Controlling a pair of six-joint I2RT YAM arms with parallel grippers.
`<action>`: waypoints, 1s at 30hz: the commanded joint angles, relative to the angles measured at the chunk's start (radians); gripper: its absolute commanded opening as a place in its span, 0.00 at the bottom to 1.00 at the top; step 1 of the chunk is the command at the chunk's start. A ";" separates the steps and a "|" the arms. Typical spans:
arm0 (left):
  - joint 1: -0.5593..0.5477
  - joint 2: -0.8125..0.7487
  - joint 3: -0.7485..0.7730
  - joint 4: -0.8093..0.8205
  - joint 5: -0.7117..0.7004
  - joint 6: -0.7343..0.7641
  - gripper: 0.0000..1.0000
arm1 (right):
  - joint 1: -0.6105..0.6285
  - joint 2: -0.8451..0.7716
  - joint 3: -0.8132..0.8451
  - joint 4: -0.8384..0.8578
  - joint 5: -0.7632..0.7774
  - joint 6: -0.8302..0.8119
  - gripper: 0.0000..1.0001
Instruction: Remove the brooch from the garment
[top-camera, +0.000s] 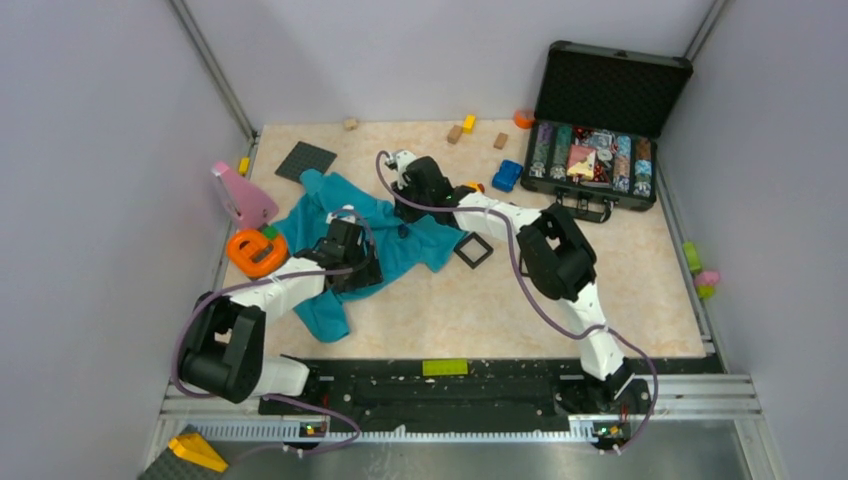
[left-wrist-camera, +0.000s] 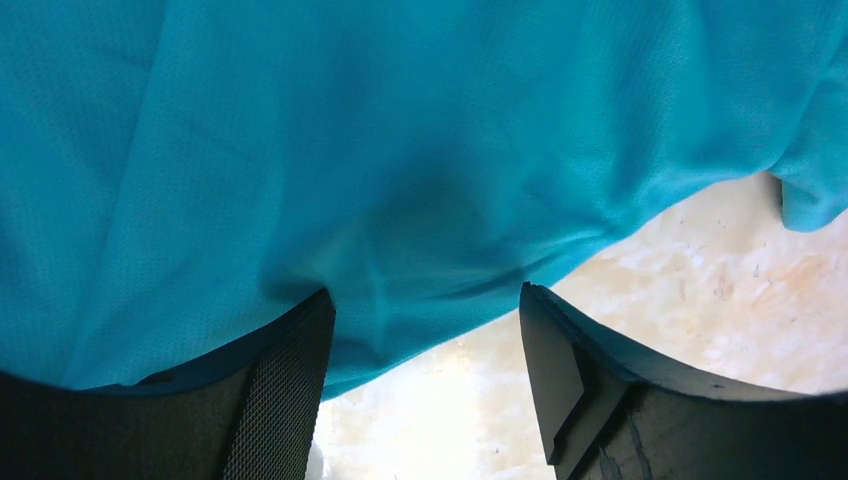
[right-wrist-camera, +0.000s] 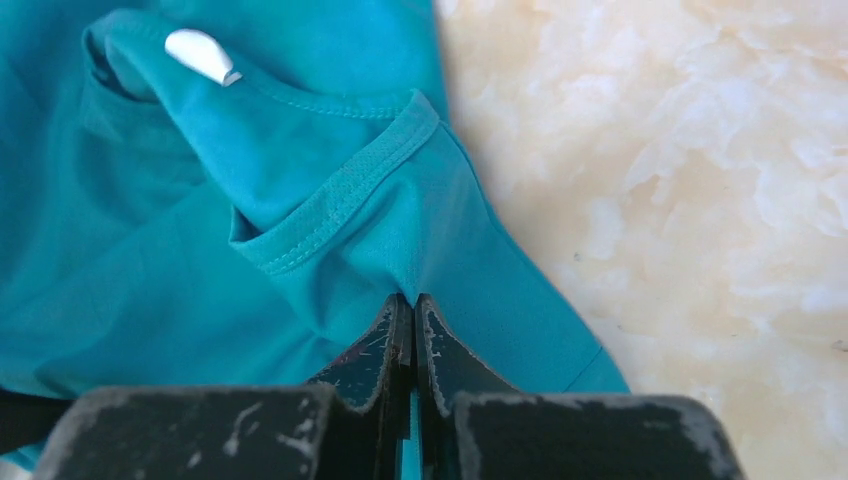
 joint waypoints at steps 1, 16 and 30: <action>0.005 0.019 -0.032 0.022 -0.042 -0.028 0.73 | -0.038 -0.046 0.018 0.085 0.084 0.095 0.00; -0.007 -0.044 -0.017 -0.026 0.071 -0.005 0.72 | -0.149 -0.123 -0.085 0.052 0.069 0.213 0.44; -0.010 -0.306 0.141 -0.200 0.043 0.050 0.71 | 0.003 -0.324 -0.314 -0.073 0.133 0.114 0.53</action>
